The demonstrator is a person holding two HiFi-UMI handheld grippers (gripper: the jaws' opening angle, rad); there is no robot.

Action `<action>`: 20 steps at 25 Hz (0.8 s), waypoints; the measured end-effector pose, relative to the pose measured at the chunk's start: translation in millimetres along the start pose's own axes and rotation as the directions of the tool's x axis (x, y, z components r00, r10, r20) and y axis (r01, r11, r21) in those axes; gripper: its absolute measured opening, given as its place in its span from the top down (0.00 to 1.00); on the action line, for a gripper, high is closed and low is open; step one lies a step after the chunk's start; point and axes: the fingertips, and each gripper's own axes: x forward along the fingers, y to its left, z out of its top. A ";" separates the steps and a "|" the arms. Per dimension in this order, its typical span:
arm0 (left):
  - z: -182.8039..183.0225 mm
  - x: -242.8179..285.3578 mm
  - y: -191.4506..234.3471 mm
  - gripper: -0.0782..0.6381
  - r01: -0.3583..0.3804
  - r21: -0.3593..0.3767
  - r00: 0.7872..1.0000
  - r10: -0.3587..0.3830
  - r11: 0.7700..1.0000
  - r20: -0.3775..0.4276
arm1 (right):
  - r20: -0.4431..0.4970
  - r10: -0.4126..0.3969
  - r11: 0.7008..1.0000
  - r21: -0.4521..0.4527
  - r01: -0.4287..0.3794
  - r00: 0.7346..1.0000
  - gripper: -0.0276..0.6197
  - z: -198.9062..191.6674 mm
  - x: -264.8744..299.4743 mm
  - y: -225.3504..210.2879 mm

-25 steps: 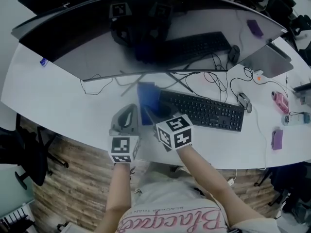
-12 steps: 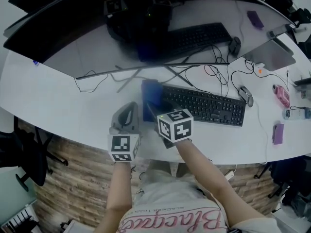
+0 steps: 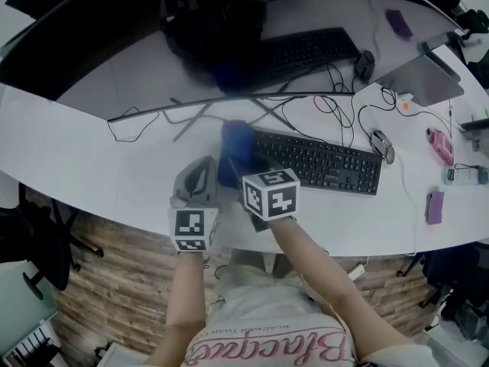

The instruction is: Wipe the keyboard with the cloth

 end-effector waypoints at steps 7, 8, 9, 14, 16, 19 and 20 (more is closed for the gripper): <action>4.8 3.7 -19.8 0.88 0.010 0.010 1.000 -0.010 1.000 0.004 | 0.009 -0.002 1.000 0.005 0.002 1.000 0.80 -1.6 -12.4 -11.2; 6.0 4.3 -22.8 0.88 0.010 0.011 1.000 -0.010 1.000 0.004 | 0.010 -0.002 1.000 0.004 0.002 1.000 0.80 -1.9 -14.6 -13.4; 7.0 4.9 -26.1 0.88 0.011 0.012 1.000 -0.011 1.000 0.005 | 0.011 -0.004 1.000 0.003 0.004 1.000 0.80 -2.3 -16.9 -16.0; 4.3 10.2 -43.4 0.88 0.027 0.024 1.000 -0.027 0.999 -0.006 | 0.013 -0.011 1.000 0.013 0.011 1.000 0.80 -4.1 -28.0 -30.5; 7.1 12.4 -50.9 0.88 0.032 0.026 0.999 -0.032 0.999 -0.002 | 0.014 -0.011 1.000 0.018 0.011 1.000 0.80 -4.6 -32.6 -35.4; 9.9 14.8 -61.9 0.88 0.039 0.031 0.999 -0.039 0.999 -0.003 | 0.018 -0.014 1.000 0.024 0.013 1.000 0.80 -5.4 -39.1 -42.0; 10.6 15.6 -64.9 0.88 0.041 0.033 0.999 -0.041 0.999 -0.003 | 0.019 -0.014 1.000 0.026 0.014 1.000 0.80 -5.6 -40.9 -44.2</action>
